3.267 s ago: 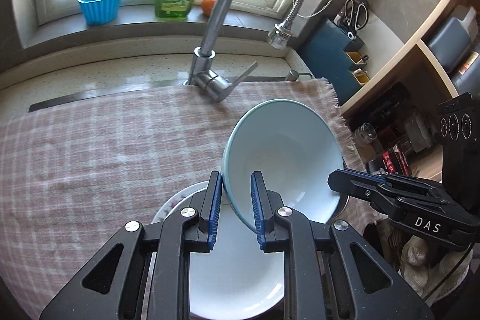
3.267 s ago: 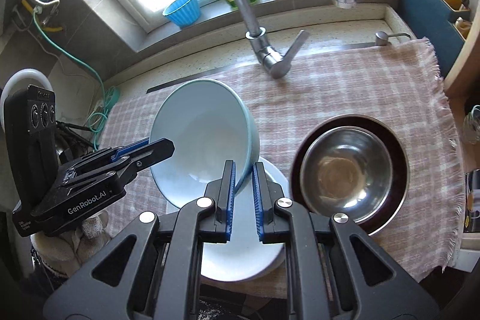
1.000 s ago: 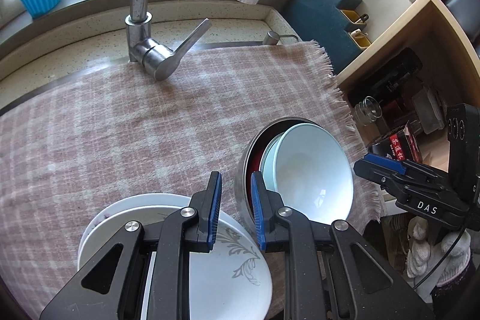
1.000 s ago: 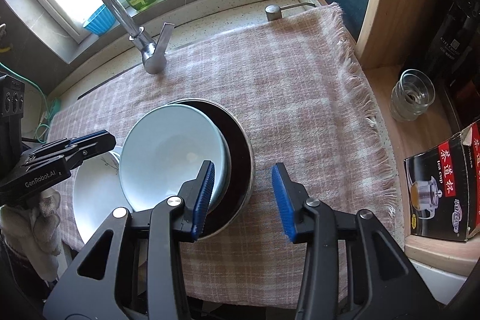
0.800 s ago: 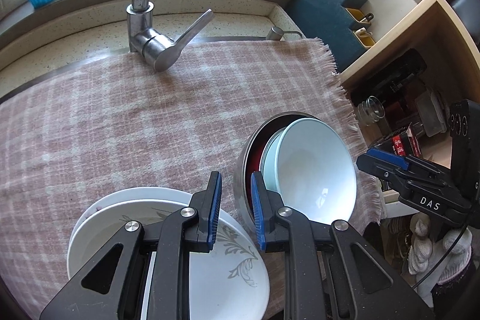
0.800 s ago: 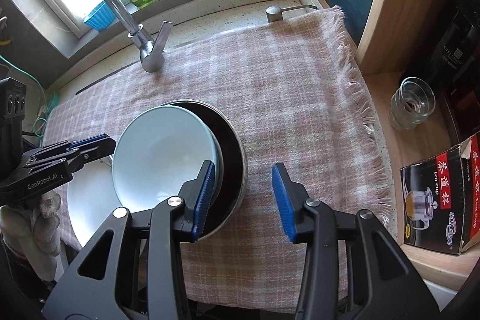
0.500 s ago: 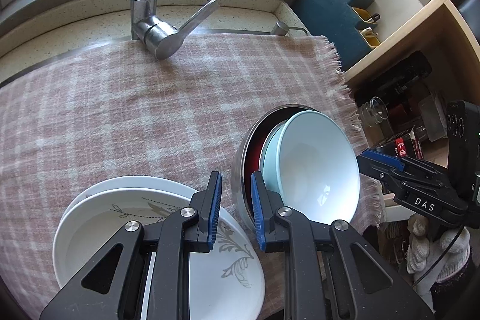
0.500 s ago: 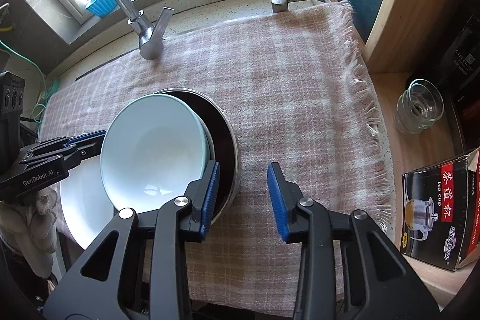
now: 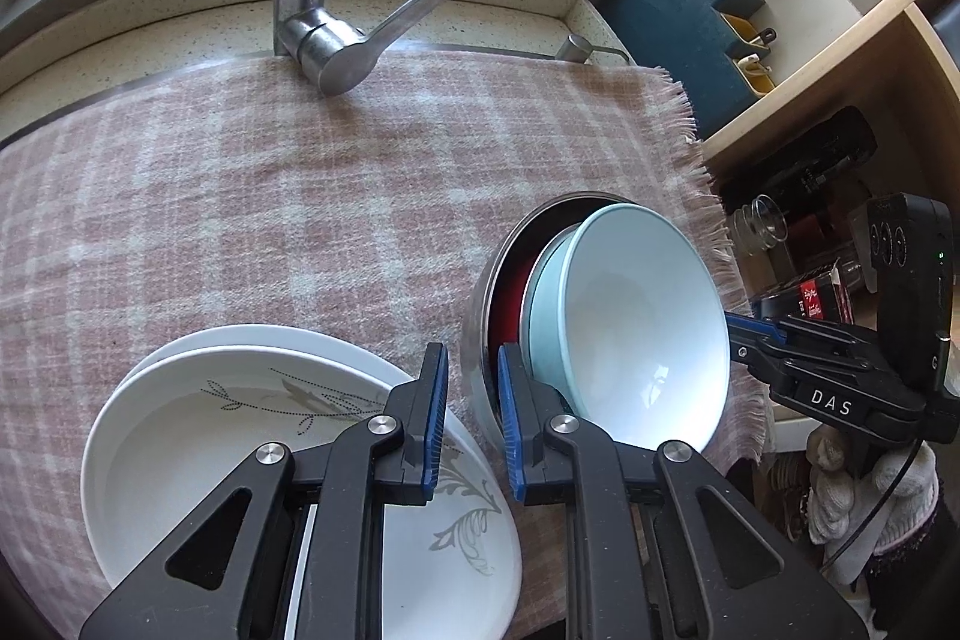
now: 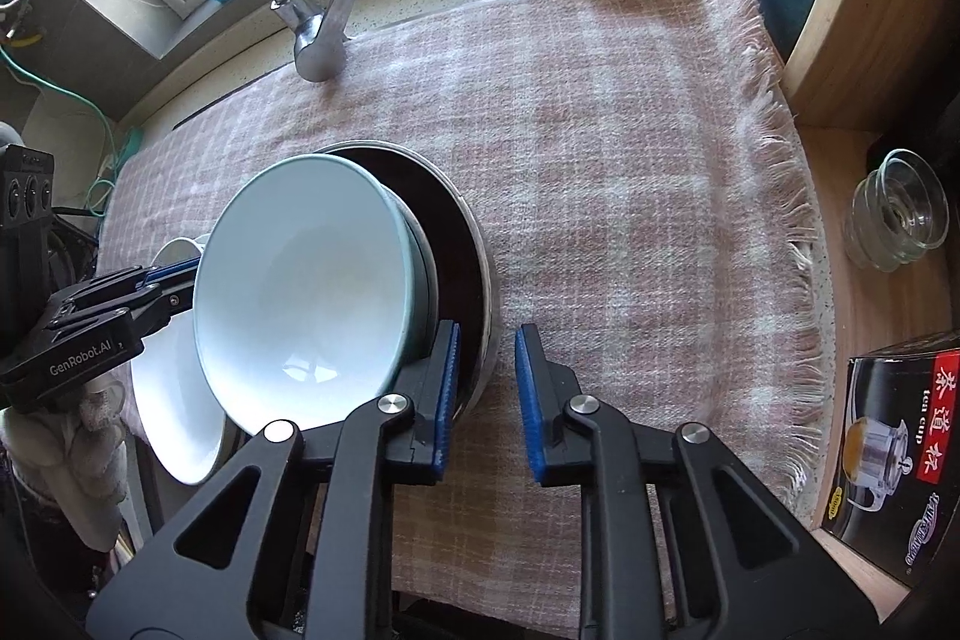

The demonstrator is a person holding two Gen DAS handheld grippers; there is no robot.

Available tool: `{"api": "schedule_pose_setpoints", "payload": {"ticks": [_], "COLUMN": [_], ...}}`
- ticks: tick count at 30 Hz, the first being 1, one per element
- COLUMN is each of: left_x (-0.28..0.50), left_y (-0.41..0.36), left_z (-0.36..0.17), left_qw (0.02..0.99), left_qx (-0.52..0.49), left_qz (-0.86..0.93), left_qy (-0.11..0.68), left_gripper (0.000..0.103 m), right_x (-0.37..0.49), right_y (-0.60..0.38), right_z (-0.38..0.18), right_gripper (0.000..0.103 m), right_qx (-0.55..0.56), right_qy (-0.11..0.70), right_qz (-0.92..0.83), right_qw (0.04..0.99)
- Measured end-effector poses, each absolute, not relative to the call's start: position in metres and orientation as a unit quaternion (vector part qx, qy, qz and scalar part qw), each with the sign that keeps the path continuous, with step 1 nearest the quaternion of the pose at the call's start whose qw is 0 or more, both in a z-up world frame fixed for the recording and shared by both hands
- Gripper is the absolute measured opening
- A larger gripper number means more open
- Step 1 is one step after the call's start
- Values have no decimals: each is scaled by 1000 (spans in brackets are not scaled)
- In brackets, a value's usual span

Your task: Organize plates and bowls

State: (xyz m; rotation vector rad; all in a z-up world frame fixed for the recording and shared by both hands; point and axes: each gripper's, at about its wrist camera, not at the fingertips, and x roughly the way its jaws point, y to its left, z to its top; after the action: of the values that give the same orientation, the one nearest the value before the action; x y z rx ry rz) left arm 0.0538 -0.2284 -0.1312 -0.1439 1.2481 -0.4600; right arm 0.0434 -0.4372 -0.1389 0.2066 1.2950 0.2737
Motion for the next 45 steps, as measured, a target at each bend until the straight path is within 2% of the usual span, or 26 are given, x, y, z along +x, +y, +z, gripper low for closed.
{"api": "schedule_pose_setpoints", "payload": {"ticks": [6, 21, 27, 38, 45], "left_x": [54, 58, 59, 59, 48], "left_y": [-232, -235, -235, -233, -197], "left_z": [-134, -132, -128, -103, -70], "left_qw": [779, 771, 779, 803, 825], "left_qx": [-70, -40, -65, -94, -111], "left_qz": [-215, -242, -224, -196, -170], "left_qy": [585, 587, 582, 555, 527], "left_gripper": [6, 6, 6, 6, 6], "right_x": [45, 43, 44, 57, 61], "right_y": [-434, -430, -434, -431, -394], "right_z": [-143, -143, -143, -112, -74], "right_gripper": [14, 13, 13, 13, 13], "right_qx": [101, 127, 134, 98, 66], "right_qy": [608, 609, 619, 601, 578], "right_qz": [127, 71, 75, 104, 146], "right_qw": [777, 779, 770, 786, 800]}}
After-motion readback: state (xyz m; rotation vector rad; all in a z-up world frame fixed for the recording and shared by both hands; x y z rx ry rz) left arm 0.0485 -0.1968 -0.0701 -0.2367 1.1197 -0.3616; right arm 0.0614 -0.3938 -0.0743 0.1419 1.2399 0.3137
